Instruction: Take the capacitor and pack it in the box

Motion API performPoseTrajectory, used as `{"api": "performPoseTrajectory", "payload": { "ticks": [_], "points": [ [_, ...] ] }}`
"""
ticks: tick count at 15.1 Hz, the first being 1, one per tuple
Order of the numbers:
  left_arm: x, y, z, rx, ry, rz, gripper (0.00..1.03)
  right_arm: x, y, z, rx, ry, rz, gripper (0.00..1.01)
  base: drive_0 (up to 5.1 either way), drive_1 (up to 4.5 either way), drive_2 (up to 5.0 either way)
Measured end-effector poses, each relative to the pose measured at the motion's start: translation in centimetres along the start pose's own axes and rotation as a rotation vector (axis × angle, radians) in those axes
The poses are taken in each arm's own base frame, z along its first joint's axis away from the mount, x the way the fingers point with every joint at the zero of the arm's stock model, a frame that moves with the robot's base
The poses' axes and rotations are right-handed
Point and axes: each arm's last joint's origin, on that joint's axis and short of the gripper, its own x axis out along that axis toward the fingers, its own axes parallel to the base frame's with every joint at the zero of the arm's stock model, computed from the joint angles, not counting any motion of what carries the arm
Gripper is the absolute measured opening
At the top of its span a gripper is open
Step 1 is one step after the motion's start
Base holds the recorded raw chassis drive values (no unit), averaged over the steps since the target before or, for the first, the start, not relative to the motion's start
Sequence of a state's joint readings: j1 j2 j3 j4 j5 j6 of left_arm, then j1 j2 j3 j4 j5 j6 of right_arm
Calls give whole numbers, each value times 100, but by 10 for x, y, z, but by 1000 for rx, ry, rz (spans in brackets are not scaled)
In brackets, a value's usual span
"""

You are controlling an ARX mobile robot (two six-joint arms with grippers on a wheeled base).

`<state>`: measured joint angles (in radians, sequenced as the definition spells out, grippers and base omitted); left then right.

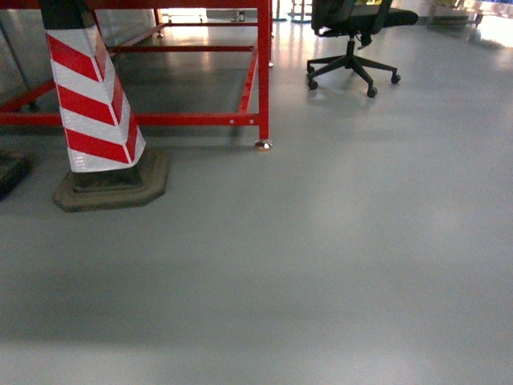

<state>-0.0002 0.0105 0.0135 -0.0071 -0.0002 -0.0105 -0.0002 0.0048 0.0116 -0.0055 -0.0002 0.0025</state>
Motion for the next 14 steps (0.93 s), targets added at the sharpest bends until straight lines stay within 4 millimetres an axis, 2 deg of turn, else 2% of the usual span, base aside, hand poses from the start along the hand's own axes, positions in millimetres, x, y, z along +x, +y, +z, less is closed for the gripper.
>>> {"api": "performPoseTrajectory", "payload": {
  "ticks": [14],
  "points": [
    [0, 0, 0, 0, -3, -1, 44, 0, 0, 0, 0, -3, 0, 98, -499, 242, 242]
  ]
}}
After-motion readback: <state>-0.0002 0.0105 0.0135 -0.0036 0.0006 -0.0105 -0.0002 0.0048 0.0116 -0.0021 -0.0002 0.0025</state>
